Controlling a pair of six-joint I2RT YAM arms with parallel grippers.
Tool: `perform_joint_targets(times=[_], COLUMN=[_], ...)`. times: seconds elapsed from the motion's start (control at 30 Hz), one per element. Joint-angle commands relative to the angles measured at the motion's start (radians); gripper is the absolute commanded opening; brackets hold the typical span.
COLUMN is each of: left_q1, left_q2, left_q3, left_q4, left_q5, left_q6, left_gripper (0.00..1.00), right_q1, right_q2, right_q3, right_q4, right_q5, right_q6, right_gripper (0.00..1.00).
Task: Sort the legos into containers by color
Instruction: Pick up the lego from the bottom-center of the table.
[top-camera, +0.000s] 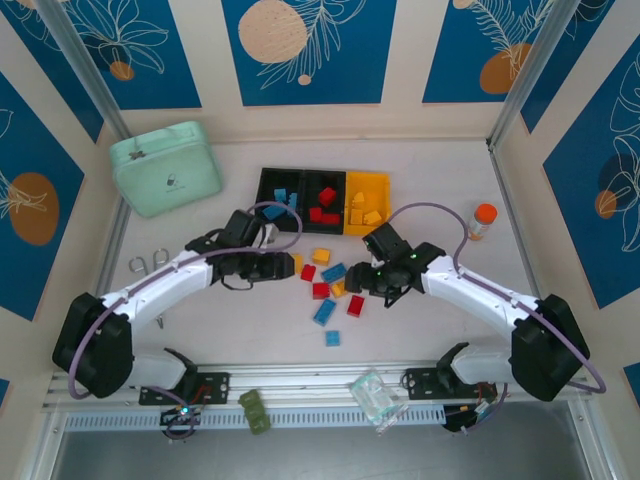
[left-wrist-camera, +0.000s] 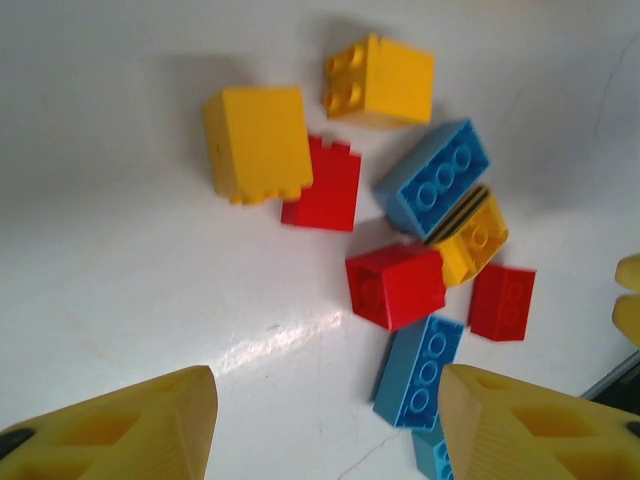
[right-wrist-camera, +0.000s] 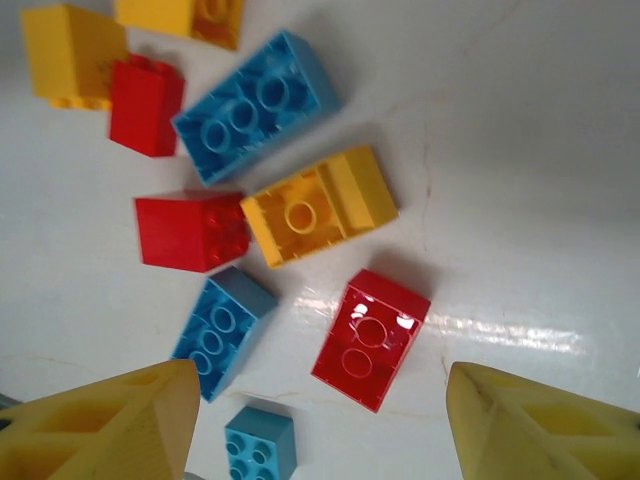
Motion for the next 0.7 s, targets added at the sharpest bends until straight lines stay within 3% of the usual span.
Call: perform_joint_targets(times=[0.0,0.47,0.6,0.67], left_q1=[-0.015,-0.052,-0.062,-0.063], left_q2=[-0.035,-0.078,-0.07,-0.06], left_q3=[-0.071,-0.175,-0.185,-0.186], left_q4=[0.074,0.144,0.155,0.157], left_q5=[0.039,0.017,0.013,0.014], left_q6=[-0.041,-0.103,-0.11,-0.112], left_gripper=[0.6,0.6,0.6,0.6], right_q1=[0.038,0.132,0.13,0.122], right_q2=[0.036,0.22,0.242,0.247], right_q3=[-0.024,-0.033,-0.016,-0.009], right_q4=[-0.034,0.029,0.029,0.021], right_q5=[0.046,0.088,0.114,0.124], right_q6=[0.078,0.18,0.18,0.174], right_gripper=[0.67,0.65,0.61,0.54])
